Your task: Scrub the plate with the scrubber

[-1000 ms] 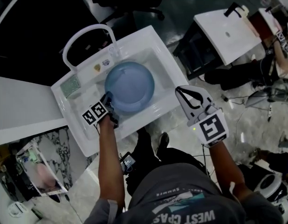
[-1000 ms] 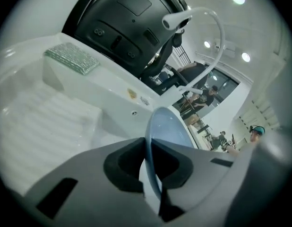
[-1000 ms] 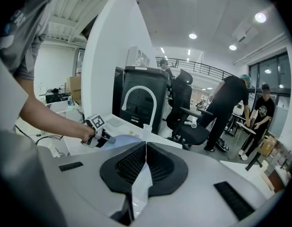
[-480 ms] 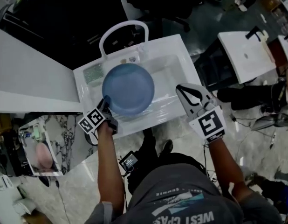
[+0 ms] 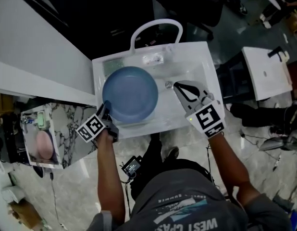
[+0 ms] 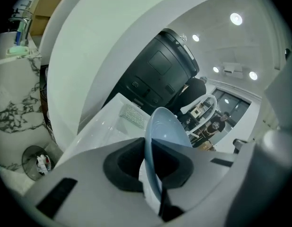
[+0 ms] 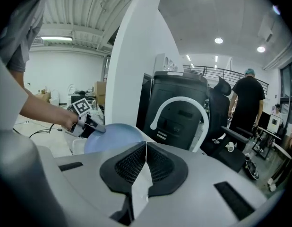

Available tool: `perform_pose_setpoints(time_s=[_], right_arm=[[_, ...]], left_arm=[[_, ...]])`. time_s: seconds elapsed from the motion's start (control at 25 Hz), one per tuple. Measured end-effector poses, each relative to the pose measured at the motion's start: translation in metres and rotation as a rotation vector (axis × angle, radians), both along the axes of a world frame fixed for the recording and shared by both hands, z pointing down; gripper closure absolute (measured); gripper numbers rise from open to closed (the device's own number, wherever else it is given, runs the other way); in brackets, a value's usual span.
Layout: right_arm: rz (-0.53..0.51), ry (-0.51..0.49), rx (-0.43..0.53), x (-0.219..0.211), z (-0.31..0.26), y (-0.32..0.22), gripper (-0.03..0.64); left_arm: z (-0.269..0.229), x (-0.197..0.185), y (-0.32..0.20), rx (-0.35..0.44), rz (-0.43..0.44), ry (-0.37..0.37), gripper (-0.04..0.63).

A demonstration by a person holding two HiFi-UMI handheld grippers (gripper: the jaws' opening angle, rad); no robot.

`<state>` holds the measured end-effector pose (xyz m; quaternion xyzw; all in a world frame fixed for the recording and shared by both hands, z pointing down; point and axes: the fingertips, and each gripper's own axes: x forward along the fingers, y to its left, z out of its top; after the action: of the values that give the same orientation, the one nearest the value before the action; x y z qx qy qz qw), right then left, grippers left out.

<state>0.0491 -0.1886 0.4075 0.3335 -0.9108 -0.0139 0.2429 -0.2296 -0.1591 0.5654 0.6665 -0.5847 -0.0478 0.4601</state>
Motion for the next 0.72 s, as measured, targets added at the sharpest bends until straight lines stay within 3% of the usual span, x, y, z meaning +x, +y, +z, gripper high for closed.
perform_pose_setpoints(time_s=[0.36, 0.72], right_arm=[[-0.16, 0.023, 0.02, -0.091, 0.038, -0.047, 0.585], [-0.361, 0.152, 0.04, -0.193, 0.129, -0.081, 0.584]], left_arm=[[-0.017, -0.058, 0.056, 0.02, -0.117, -0.002, 0.572], [-0.021, -0.087, 0.09, 0.031, -0.19, 0.004, 0.572]])
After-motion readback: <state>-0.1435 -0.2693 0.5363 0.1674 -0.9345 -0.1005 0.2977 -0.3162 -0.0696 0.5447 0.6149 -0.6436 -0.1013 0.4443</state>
